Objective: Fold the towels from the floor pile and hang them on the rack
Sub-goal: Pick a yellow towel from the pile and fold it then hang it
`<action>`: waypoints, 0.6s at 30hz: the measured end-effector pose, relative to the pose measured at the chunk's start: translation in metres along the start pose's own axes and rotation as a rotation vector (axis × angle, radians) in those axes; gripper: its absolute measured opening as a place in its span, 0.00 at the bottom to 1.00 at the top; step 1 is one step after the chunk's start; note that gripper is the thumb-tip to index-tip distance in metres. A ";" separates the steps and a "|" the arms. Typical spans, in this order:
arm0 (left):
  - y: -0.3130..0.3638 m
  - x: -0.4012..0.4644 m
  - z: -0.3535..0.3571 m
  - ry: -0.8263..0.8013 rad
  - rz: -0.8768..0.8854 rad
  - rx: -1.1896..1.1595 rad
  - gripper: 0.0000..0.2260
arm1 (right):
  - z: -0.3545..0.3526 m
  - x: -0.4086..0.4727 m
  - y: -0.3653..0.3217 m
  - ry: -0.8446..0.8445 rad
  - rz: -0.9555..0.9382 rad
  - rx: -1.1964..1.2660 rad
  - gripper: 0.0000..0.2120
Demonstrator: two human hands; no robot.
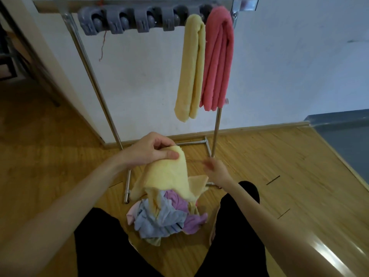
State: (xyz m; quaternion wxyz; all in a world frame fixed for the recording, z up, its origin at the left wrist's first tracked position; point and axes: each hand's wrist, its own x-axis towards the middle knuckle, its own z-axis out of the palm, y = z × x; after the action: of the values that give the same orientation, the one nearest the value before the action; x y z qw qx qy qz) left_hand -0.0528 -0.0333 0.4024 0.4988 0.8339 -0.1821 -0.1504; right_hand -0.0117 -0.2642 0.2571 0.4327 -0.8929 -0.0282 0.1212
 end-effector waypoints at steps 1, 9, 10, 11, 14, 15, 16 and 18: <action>0.002 0.000 0.001 -0.026 0.004 0.012 0.07 | -0.001 -0.002 -0.009 0.020 -0.112 0.120 0.12; -0.003 0.001 0.011 -0.071 0.007 0.089 0.04 | -0.020 -0.024 -0.069 -0.696 -0.273 0.674 0.18; -0.003 0.001 0.010 -0.062 0.003 0.089 0.04 | -0.022 -0.025 -0.068 -0.703 -0.251 0.637 0.18; -0.002 0.000 0.008 -0.054 -0.003 0.088 0.04 | -0.025 -0.027 -0.068 -0.701 -0.238 0.582 0.20; -0.002 0.000 0.002 -0.056 -0.026 0.099 0.08 | -0.042 -0.030 -0.070 -0.666 -0.260 0.455 0.16; -0.003 -0.001 0.001 -0.061 -0.034 0.098 0.10 | -0.049 -0.029 -0.073 -0.648 -0.269 0.452 0.15; -0.003 -0.001 0.000 -0.066 -0.035 0.095 0.12 | -0.058 -0.029 -0.076 -0.619 -0.284 0.451 0.14; -0.004 -0.001 -0.005 -0.039 -0.032 0.078 0.14 | -0.075 -0.027 -0.080 -0.541 -0.317 0.449 0.12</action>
State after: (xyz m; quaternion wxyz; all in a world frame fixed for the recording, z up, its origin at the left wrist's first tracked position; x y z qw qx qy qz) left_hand -0.0510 -0.0270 0.4010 0.4599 0.8524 -0.1843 -0.1673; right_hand -0.0153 -0.2756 0.3690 0.6078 -0.6963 -0.2518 0.2869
